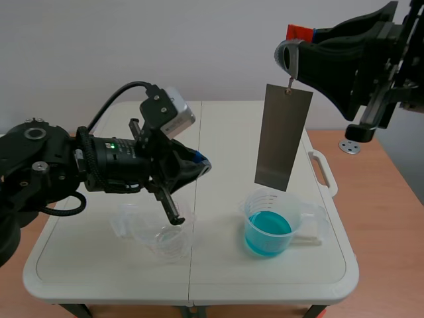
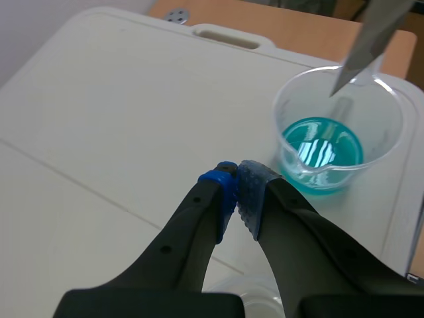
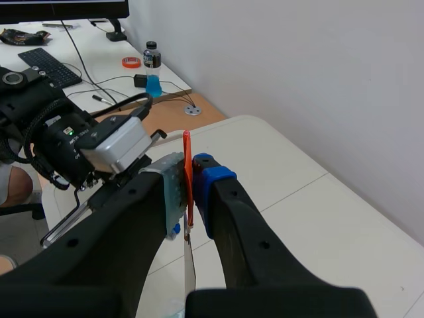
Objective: Hold the metal plate by the orange handle, dip it into the blue solution, take it out and point at it, then put the plate back in the beaker on the left.
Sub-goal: 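Lower the plate into the blue solution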
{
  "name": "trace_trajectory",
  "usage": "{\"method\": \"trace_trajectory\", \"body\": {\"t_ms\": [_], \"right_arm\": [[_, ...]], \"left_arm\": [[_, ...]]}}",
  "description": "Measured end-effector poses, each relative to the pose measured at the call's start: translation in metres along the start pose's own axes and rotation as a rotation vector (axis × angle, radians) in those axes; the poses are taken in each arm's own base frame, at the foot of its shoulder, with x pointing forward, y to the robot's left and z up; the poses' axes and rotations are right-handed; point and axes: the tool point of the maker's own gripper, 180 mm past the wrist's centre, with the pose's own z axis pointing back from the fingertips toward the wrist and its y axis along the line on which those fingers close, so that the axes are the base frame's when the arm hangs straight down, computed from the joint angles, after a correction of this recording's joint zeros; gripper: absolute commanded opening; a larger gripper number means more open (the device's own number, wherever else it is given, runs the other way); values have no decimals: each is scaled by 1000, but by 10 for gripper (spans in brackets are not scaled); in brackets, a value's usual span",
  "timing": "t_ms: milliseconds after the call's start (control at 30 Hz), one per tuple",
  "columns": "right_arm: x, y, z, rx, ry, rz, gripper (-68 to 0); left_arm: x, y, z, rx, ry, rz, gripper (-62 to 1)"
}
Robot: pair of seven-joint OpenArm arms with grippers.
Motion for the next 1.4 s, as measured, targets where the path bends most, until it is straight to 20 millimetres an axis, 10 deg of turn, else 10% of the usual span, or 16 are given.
{"method": "trace_trajectory", "body": {"t_ms": [233,767,1033,1400], "right_arm": [[0,0,0,0,2,0,-662],[-6,-1,0,-2,27,-2,-662],[-25,-11,4,-30,63,-49,-662],[-46,-9,2,-28,89,-117,-662]], "left_arm": [[-28,38,63,143,75,-5,-590],[-128,20,217,271,443,86,-590],[-183,-63,260,171,641,243,-590],[-207,-165,270,-27,694,426,-590]]}}
